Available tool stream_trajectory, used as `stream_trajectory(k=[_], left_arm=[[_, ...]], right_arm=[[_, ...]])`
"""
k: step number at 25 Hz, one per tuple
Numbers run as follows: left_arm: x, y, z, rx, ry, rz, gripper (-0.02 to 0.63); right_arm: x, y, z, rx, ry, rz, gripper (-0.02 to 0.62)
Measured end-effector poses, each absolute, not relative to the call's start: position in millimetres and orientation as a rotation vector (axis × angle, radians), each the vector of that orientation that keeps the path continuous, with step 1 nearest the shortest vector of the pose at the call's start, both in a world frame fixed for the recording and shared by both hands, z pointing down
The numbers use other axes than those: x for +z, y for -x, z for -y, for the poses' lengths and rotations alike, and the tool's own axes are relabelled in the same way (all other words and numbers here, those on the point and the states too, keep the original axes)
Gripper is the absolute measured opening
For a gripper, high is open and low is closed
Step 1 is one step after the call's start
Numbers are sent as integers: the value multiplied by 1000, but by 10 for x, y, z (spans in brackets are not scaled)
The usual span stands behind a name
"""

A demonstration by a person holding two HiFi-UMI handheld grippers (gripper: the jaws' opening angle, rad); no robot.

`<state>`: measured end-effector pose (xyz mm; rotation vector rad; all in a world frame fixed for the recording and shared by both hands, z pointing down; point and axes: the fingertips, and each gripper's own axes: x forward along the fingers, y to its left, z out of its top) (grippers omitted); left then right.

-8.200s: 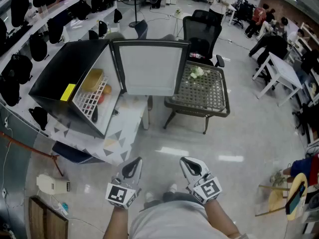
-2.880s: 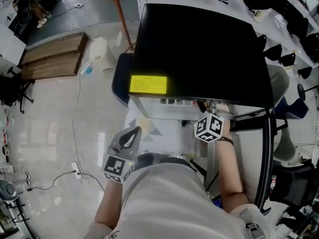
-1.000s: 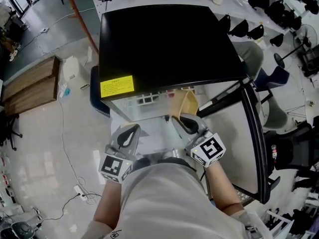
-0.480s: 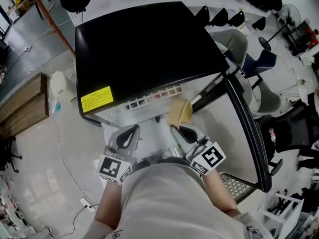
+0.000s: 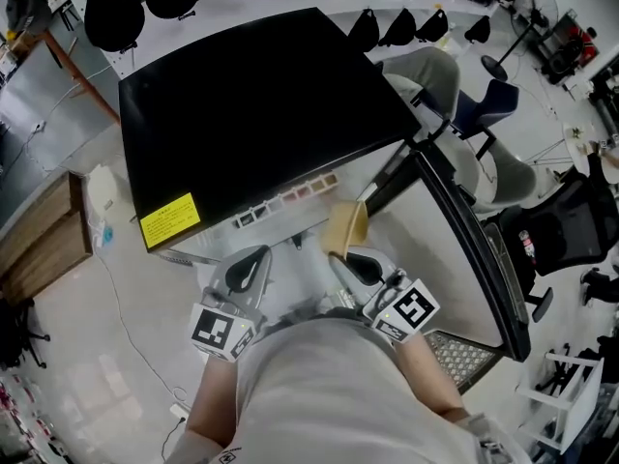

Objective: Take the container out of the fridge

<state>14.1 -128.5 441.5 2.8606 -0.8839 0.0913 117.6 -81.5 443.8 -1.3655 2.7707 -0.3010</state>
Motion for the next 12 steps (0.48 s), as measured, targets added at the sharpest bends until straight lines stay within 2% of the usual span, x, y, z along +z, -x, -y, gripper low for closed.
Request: stream_trajectory(k=[12], left_arm=[[4391,-211,1357,92,-2878,850,9]], right_arm=[[4429,-1237,841,-285,1415,-2768,17]])
